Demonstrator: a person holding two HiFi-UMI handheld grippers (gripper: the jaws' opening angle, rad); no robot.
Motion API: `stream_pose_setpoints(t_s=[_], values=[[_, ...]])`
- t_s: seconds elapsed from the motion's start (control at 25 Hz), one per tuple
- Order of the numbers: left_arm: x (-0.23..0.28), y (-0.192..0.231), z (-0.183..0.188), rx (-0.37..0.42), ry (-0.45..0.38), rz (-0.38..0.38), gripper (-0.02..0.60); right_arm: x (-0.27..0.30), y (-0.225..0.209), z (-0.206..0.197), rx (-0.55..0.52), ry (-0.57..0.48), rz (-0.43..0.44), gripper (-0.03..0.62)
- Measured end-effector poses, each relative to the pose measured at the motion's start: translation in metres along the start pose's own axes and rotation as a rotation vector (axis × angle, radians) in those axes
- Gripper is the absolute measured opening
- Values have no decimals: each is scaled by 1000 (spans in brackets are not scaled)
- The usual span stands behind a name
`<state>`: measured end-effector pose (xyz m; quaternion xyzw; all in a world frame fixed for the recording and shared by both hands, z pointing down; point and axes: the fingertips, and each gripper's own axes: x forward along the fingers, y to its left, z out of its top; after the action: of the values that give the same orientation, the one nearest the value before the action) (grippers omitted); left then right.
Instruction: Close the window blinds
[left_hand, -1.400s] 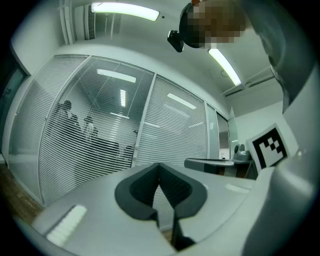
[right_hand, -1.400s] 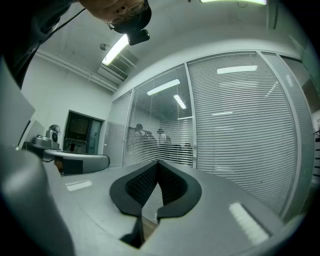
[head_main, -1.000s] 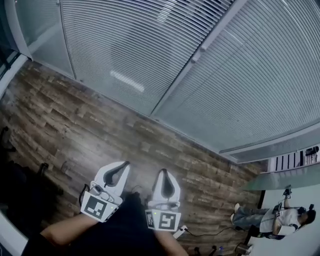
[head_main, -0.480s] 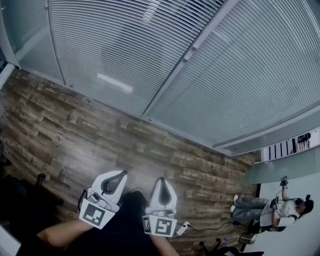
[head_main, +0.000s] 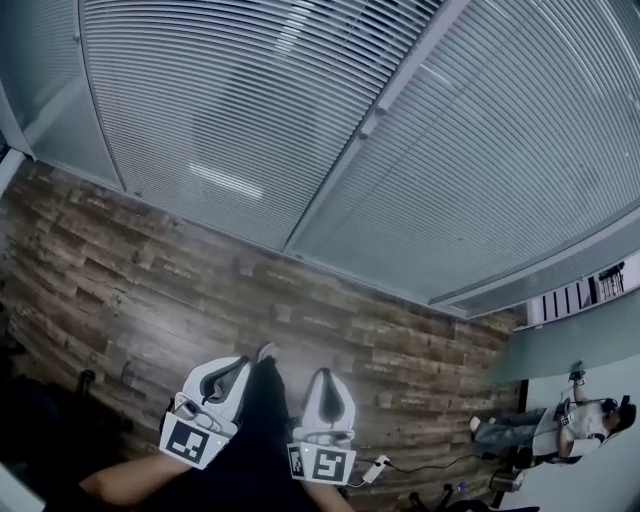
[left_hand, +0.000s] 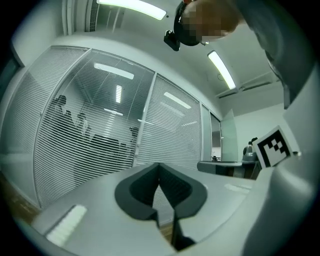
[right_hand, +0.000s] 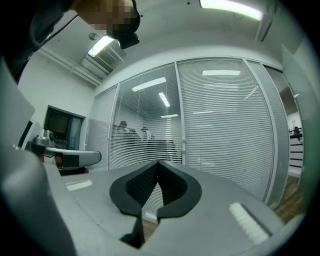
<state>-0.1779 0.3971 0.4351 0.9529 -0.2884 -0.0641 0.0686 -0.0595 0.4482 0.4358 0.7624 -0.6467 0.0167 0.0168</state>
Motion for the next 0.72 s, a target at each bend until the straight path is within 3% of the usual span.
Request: stream_pose_setpoints(t_s=[0.16, 0.32, 0.6, 0.72], values=[[24, 18, 8, 22, -1, 37, -2, 33, -18, 7, -4, -19, -10, 2], [57, 25, 2, 43, 31, 46, -2, 71, -27, 7, -38, -26, 50, 2], [153, 56, 9, 31, 46, 116, -2, 156, -73, 31, -103, -27, 99, 2], [187, 74, 12, 82, 46, 156, -2, 187, -98, 39, -96, -21, 106, 2]])
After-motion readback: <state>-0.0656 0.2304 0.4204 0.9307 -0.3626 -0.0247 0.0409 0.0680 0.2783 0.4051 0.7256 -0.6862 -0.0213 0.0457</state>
